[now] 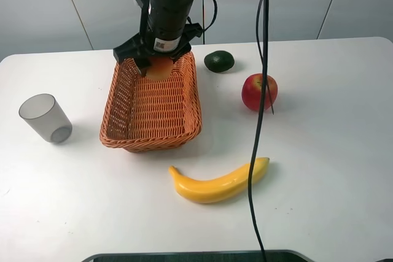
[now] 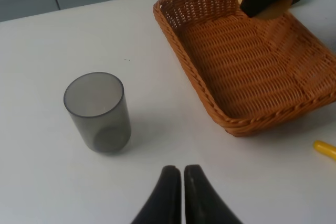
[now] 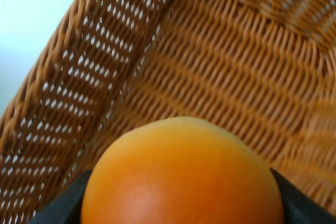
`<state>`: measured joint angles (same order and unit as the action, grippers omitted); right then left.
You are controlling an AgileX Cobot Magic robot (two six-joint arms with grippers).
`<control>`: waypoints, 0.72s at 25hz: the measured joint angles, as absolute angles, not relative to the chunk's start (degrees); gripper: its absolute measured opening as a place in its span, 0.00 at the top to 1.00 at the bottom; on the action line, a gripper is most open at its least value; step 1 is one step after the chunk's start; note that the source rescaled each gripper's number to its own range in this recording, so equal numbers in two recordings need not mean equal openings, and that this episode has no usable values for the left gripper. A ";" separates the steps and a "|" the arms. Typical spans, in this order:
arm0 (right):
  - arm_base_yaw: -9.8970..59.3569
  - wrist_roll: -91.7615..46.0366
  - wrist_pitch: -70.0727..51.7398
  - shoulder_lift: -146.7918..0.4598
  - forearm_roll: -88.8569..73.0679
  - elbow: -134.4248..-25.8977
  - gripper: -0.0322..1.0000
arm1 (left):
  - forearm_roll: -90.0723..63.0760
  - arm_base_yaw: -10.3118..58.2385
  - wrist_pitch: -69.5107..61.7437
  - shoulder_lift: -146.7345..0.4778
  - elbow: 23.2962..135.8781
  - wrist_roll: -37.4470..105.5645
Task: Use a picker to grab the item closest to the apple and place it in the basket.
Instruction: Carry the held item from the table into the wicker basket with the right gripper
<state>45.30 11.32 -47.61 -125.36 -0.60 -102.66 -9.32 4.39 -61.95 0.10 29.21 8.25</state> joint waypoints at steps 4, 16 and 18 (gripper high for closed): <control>45.30 11.32 -44.62 -126.95 -0.60 -102.89 0.95 | -9.32 4.39 -61.95 0.10 29.21 8.25; 45.30 11.32 -41.30 -132.25 -0.60 -102.92 0.95 | -9.32 4.39 -61.95 0.10 29.21 8.25; 45.30 11.32 -40.98 -132.64 -0.60 -102.92 0.95 | -9.32 4.39 -61.95 0.10 29.21 8.25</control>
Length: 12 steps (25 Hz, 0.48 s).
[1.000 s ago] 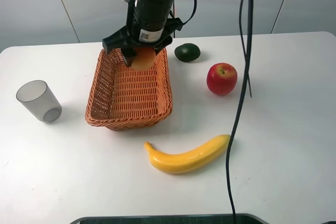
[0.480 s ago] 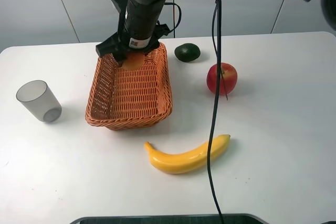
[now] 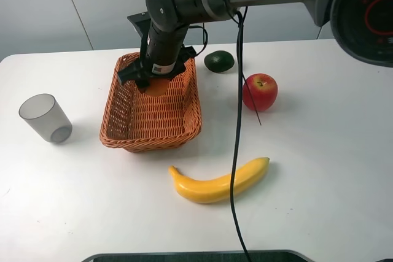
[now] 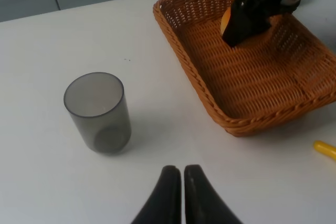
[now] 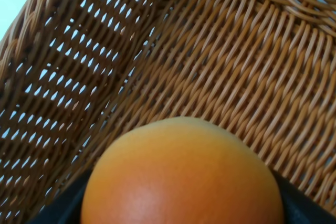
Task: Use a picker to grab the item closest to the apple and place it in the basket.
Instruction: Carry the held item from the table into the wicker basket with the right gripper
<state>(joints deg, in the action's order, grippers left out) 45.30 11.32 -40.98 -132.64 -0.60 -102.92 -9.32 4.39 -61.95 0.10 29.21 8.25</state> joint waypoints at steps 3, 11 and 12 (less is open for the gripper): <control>45.42 11.32 -40.85 -132.87 -0.60 -102.92 0.95 | -9.32 4.39 -61.95 0.10 29.21 8.25; 45.64 11.32 -40.74 -132.87 -0.70 -103.02 0.76 | -9.32 4.39 -61.95 0.10 29.21 8.25; 45.64 11.32 -40.82 -132.87 -0.70 -103.02 0.56 | -9.32 4.39 -61.95 0.10 29.21 8.25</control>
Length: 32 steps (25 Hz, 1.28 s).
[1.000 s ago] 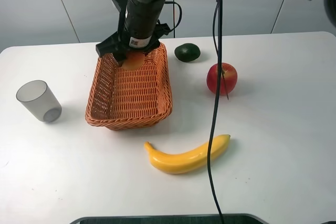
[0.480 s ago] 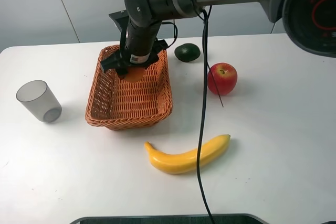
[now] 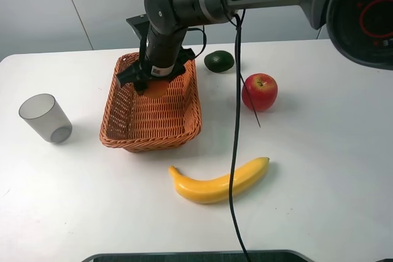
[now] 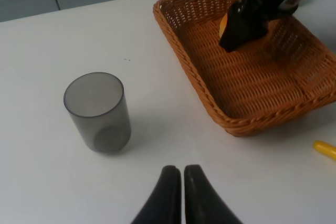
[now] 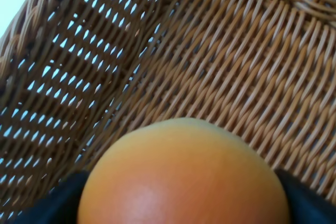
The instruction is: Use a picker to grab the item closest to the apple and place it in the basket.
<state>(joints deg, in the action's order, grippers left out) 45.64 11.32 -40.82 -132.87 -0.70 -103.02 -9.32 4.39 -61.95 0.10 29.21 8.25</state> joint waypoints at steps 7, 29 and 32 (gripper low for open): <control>45.64 11.32 -40.96 -131.64 -0.70 -103.02 0.01 | -9.32 4.39 -61.95 0.10 29.21 8.25; 35.82 12.93 -62.04 -117.09 0.00 -103.02 0.00 | -9.32 4.39 -61.95 0.10 29.21 8.25; 33.39 13.62 -63.91 -114.81 0.91 -102.65 0.00 | -9.32 4.39 -61.95 0.10 29.21 8.25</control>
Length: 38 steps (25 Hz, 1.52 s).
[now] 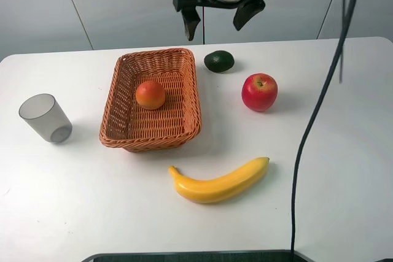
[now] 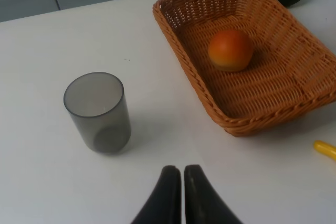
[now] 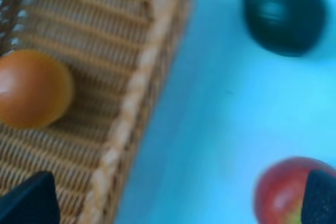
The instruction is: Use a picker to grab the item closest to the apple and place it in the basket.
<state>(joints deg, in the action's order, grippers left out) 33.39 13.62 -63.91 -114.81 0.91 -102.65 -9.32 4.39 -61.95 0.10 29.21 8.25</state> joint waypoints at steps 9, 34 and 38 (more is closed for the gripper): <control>25.78 16.58 -61.63 -102.83 2.84 -88.42 0.00 | -9.32 4.39 -61.95 0.10 29.21 8.25; 19.17 24.09 -59.96 -44.70 8.52 -49.44 0.00 | -9.32 4.39 -61.95 0.10 29.21 8.34; 19.17 20.16 -63.72 -34.36 8.30 -47.69 0.00 | -9.32 4.39 -61.95 0.10 29.21 8.34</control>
<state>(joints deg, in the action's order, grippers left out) 19.17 20.16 -63.72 -34.36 8.30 -47.69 -9.32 4.39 -61.95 0.10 29.21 8.34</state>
